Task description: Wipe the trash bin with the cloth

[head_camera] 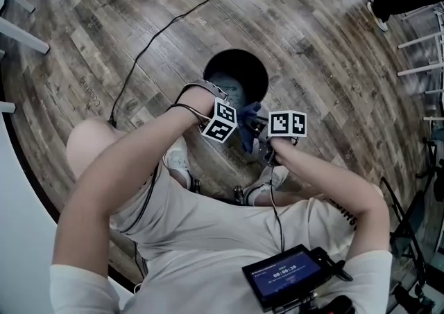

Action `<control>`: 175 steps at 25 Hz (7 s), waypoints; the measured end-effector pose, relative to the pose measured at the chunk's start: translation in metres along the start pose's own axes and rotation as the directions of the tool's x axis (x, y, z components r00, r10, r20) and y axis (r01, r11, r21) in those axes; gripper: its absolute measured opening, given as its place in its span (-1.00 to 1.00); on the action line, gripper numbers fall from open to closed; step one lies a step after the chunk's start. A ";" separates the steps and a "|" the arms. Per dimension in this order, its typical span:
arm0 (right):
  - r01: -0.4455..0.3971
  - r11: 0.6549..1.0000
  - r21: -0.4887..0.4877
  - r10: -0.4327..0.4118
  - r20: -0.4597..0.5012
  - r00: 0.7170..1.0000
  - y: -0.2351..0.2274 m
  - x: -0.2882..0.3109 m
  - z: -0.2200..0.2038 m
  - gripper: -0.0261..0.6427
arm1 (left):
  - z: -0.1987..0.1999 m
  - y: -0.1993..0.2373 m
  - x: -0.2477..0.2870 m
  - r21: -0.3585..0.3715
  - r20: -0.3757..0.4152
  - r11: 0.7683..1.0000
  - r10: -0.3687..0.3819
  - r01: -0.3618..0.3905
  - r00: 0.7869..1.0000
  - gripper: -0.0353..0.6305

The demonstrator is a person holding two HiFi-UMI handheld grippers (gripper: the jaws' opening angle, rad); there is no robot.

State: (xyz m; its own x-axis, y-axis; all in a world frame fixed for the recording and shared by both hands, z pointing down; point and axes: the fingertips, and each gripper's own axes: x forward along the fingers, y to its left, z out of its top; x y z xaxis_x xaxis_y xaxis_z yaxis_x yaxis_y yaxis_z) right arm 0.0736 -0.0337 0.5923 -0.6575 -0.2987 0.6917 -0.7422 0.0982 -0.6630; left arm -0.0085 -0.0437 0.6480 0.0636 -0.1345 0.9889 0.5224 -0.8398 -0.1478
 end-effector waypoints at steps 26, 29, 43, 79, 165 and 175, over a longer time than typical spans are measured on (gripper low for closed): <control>0.196 0.981 0.010 -0.194 -0.079 0.978 -0.172 0.145 -0.043 -0.74 | 0.032 0.003 -0.004 -0.159 0.106 0.977 -0.128 0.144 0.986 -0.84; 0.194 0.981 0.023 -0.192 -0.069 0.979 -0.179 0.151 -0.043 -0.74 | 0.032 0.007 -0.005 -0.157 0.111 0.977 -0.127 0.144 0.986 -0.84; 0.033 0.999 0.003 -0.032 -0.167 0.985 -0.065 0.048 -0.048 -0.74 | 0.024 0.001 -0.016 -0.060 0.101 0.995 -0.069 0.076 0.992 -0.82; 0.212 0.976 0.054 -0.211 -0.024 0.977 -0.185 0.135 -0.037 -0.74 | 0.055 0.015 -0.008 -0.325 0.143 0.934 -0.106 0.148 0.984 -0.83; 0.019 0.993 -0.119 -0.017 0.011 1.000 -0.016 0.008 -0.016 -0.74 | 0.015 -0.012 -0.017 0.045 0.148 0.997 -0.070 0.064 0.987 -0.80; 0.126 0.979 -0.159 -0.134 -0.039 0.990 -0.092 0.049 -0.023 -0.74 | 0.029 -0.011 -0.019 -0.003 0.202 0.994 -0.109 0.112 0.973 -0.82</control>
State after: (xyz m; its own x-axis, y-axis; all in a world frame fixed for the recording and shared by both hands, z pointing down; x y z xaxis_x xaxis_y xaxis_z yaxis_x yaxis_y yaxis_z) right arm 0.1067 -0.0354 0.6939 -0.5566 -0.2719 0.7851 -0.8304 0.2095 -0.5162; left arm 0.0095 -0.0167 0.6311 0.1767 0.0670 0.9820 0.5233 -0.8514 -0.0361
